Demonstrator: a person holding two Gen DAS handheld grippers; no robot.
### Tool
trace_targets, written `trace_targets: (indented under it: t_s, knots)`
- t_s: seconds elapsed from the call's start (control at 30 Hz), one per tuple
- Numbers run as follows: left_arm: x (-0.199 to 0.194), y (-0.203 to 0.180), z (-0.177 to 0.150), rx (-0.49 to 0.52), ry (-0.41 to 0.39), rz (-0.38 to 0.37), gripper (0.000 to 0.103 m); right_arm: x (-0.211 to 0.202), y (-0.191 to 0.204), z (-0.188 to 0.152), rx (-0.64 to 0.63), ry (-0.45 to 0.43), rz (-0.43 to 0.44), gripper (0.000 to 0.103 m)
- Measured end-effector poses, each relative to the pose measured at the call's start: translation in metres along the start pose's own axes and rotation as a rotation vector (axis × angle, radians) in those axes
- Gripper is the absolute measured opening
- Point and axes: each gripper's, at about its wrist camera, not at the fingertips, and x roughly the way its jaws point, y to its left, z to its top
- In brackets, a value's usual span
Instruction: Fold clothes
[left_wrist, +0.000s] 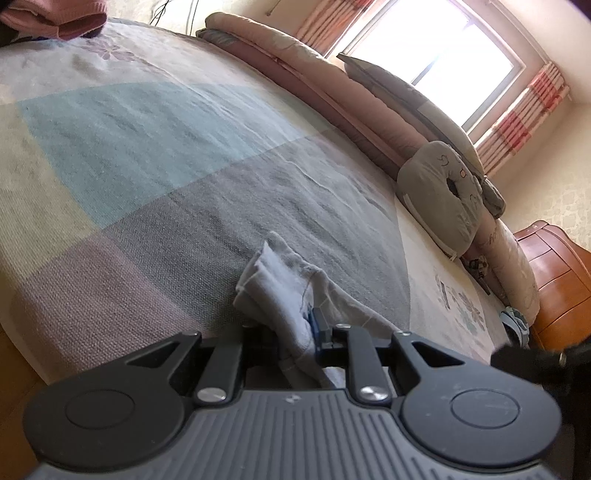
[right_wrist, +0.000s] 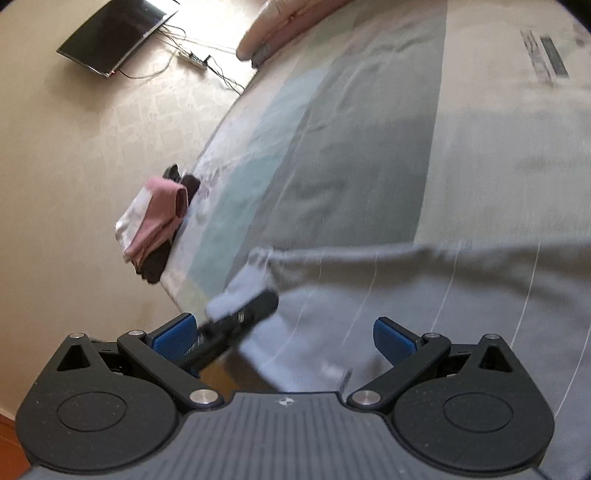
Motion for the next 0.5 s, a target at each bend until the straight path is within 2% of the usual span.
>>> trace_targets:
  t_s: [0.17, 0.3, 0.5]
  knots:
    - [0.001, -0.001, 0.000, 0.008, -0.004, 0.006, 0.019, 0.000, -0.001, -0.020, 0.069, -0.001, -0.004, 0.103]
    - [0.001, -0.003, -0.001, 0.009, -0.005, 0.016, 0.019, 0.003, 0.005, -0.036, 0.072, 0.066, 0.028, 0.103]
    - [0.002, -0.012, 0.002, 0.041, 0.010, 0.054, 0.018, -0.023, 0.007, -0.035, 0.062, 0.003, 0.016, 0.103]
